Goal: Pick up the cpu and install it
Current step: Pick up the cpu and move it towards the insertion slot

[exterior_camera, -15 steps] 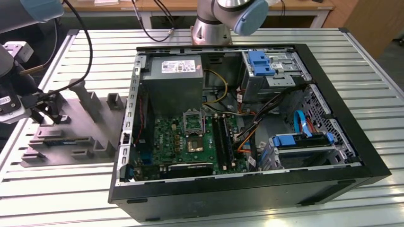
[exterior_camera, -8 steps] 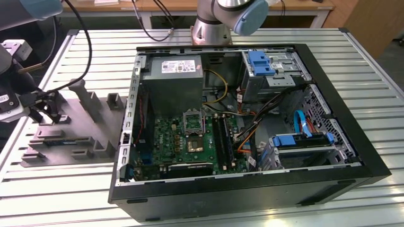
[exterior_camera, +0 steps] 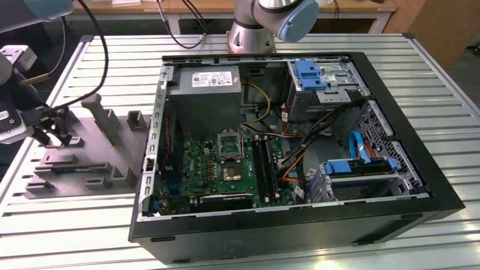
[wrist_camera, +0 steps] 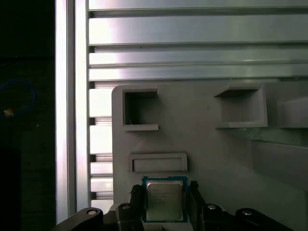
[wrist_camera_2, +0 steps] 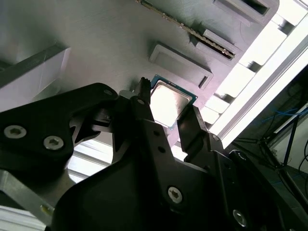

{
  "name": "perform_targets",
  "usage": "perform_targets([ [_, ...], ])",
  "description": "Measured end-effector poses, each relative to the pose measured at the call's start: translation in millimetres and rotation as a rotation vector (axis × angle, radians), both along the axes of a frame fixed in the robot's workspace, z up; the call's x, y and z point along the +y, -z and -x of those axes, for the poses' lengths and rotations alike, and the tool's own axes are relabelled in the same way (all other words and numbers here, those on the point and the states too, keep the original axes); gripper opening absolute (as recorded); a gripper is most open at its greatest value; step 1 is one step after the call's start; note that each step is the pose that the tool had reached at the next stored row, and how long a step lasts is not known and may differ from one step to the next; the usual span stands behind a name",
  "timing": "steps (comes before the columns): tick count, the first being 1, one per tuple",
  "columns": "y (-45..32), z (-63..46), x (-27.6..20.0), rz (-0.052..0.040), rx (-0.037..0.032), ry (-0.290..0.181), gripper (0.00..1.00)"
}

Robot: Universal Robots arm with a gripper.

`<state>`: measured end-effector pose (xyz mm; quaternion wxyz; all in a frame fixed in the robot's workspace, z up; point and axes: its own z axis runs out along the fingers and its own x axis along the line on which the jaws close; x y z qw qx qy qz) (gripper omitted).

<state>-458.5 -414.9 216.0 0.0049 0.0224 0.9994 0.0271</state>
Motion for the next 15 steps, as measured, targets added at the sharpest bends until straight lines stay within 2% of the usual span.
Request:
perform_targets([
  [15,-4.9,0.0,0.0,0.0000,0.0000,0.000,0.47],
])
